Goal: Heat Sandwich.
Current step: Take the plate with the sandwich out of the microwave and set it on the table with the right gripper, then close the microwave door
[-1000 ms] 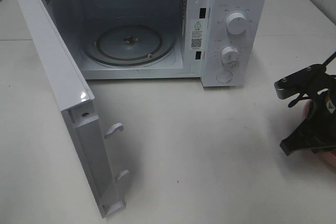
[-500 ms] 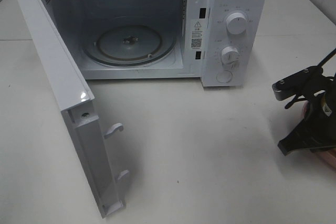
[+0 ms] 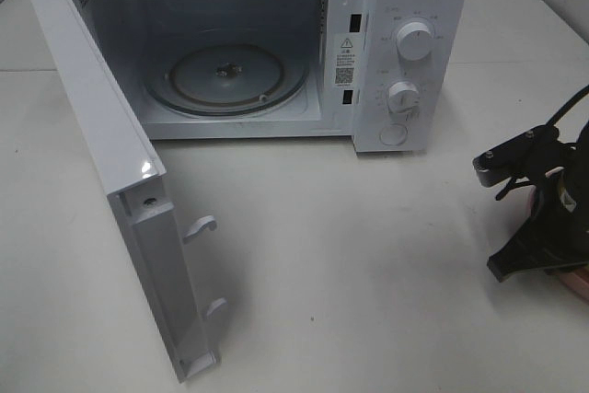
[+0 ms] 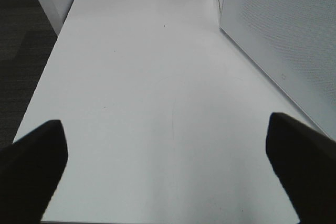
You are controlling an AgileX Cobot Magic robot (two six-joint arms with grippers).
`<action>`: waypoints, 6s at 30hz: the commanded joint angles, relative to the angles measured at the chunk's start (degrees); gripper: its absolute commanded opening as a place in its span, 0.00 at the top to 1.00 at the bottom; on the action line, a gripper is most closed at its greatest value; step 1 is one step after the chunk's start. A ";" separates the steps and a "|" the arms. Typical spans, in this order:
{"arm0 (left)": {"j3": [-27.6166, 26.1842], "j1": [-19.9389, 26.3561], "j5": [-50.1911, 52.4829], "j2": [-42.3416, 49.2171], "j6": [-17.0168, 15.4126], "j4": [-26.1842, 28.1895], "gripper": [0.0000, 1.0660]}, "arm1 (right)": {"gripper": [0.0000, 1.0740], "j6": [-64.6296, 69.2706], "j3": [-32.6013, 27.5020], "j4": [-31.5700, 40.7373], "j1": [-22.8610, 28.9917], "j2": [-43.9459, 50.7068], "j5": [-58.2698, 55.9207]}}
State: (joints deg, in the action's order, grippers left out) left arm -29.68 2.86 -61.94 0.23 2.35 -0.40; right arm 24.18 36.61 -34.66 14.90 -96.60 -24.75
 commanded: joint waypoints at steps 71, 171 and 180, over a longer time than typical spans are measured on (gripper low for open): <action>0.11 0.11 0.63 0.97 -0.23 -0.17 0.08 | 0.29 -20.45 4.18 27.67 -0.11 61.08 -36.96; -0.63 0.11 1.49 -4.41 -0.34 1.03 0.08 | 0.30 -20.68 -8.25 28.07 -12.26 98.43 -32.26; -1.38 0.11 3.90 -12.89 -0.23 0.40 0.17 | 0.30 -20.68 -8.25 28.07 -12.26 98.43 -32.26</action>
State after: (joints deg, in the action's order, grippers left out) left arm -30.42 2.86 -59.30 -11.29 2.35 0.00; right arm 4.13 28.42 -6.42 2.92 0.17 -57.58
